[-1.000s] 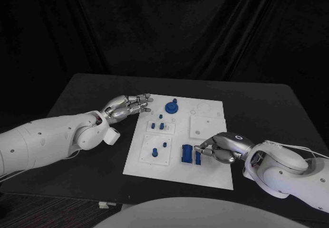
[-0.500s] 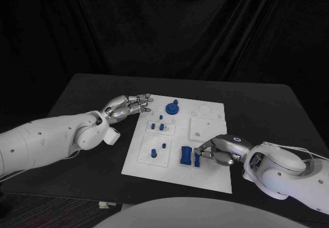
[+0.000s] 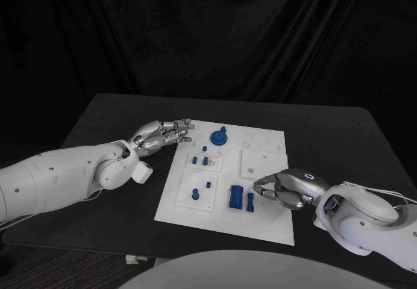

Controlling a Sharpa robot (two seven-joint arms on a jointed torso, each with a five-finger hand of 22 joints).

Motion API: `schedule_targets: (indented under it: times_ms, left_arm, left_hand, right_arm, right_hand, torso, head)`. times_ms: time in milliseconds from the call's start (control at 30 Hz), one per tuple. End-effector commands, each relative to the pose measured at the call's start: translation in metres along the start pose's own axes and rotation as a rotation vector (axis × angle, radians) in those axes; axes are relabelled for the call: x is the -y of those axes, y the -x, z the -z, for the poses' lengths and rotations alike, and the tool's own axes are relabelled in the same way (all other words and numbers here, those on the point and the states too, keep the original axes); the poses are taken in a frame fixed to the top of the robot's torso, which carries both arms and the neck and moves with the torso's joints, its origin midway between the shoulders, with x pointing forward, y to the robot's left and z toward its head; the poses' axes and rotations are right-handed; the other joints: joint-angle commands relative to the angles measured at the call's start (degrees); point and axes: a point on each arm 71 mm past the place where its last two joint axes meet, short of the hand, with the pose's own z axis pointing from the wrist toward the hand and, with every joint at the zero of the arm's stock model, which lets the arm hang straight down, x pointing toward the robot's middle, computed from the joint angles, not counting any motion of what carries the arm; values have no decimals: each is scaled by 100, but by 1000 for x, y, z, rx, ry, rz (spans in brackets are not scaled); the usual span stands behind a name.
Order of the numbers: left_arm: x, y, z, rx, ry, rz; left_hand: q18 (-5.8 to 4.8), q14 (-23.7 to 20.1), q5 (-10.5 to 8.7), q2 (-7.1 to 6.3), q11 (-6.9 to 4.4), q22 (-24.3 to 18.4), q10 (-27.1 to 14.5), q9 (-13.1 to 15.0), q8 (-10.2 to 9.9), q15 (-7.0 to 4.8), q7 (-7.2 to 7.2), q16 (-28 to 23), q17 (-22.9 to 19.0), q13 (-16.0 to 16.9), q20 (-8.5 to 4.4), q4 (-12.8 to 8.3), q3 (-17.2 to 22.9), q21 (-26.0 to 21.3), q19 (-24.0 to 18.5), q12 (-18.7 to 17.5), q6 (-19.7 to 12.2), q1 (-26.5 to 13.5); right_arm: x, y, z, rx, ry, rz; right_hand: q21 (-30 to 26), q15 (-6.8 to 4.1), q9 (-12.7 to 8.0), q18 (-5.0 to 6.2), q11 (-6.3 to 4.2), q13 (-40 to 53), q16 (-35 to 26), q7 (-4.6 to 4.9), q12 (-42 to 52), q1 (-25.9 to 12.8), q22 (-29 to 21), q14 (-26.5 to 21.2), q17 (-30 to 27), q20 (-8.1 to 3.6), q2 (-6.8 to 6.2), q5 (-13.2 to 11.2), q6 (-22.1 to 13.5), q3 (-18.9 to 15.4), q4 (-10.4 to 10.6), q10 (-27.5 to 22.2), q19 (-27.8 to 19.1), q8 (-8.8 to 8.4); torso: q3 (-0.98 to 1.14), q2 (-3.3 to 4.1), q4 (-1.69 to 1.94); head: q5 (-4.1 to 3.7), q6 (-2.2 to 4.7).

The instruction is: Assemble the parts on the task board

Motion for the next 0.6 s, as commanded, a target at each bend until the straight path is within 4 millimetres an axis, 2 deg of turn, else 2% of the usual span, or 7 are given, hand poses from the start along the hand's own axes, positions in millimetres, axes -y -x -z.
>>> schedule_targets:
  times_ms: [33,100,167,233,300,333,600]
  left_arm:
    - [1,0,0,1,-23,9]
    - [1,0,0,3,-24,8]
    - [1,0,1,5,-25,7]
    - [1,1,1,6,-25,6]
    - [1,1,1,7,-26,6]
    - [1,1,1,8,-26,5]
    - [1,1,1,7,-26,6]
  left_hand:
    - [-51,11,26,31,48,-6,2,6,29,-18,13,42,9,11,-20,-5,27,15,39,32,31,-38]
    - [-51,11,26,31,48,-6,2,6,29,-18,13,42,9,11,-20,-5,27,15,39,32,31,-38]
    - [-50,14,27,30,49,-2,8,7,33,-21,13,44,9,12,-20,-6,34,17,44,39,42,-40]
    - [-50,14,27,30,49,-2,8,7,33,-21,13,44,9,12,-20,-6,34,17,44,39,42,-40]
    - [-50,14,27,30,49,-2,8,7,33,-21,13,44,9,12,-20,-6,34,17,44,39,42,-40]
    - [-50,14,27,30,49,-2,8,7,33,-21,13,44,9,12,-20,-6,34,17,44,39,42,-40]
    - [-50,14,27,30,49,-2,8,7,33,-21,13,44,9,12,-20,-6,34,17,44,39,42,-40]
  right_arm:
    - [-5,11,6,125,49,-8]
    - [-6,14,9,143,65,-5]
    - [-8,16,12,156,84,9]
    - [-9,17,15,155,101,29]
    - [-10,16,16,141,112,50]
    - [-11,16,17,131,117,60]
    - [-15,7,17,10,131,125]
  right_hand:
    - [133,54,37,-61,0,1507,45,13,14,324,1119,501,1013,33,-189,554,227,155,-85,596,63,44]
    - [242,63,68,-85,18,1507,75,42,14,821,1150,514,1076,41,-501,807,593,377,-216,596,111,98]
    - [317,79,67,-99,39,1507,92,57,14,1055,1170,521,1111,56,-728,712,733,489,-110,596,141,106]
    - [388,71,69,-112,46,1507,106,60,14,1482,1188,525,1137,52,-1035,717,878,642,-170,596,166,102]
    - [399,67,67,-114,44,1507,107,57,14,1610,1191,525,1140,49,-1113,738,907,695,-201,596,169,92]
    - [427,56,62,-119,30,1507,109,41,14,1849,1198,526,1144,41,-1263,740,920,772,-330,596,178,74]
    - [488,16,45,-132,-52,1507,115,-55,14,2249,1215,527,1158,6,-1566,871,864,986,-525,596,197,31]
  torso:
    - [4,-2,-5]
    - [6,-5,-4]
    - [8,-8,-3]
    - [8,-8,1]
    - [7,-8,9]
    - [6,-7,10]
    - [-4,0,-6]
  head:
    - [-3,-1]
    - [-9,-1]
    - [-12,-1]
    - [-19,-1]
    - [-29,-1]
    - [-33,-1]
    - [-4,-1]
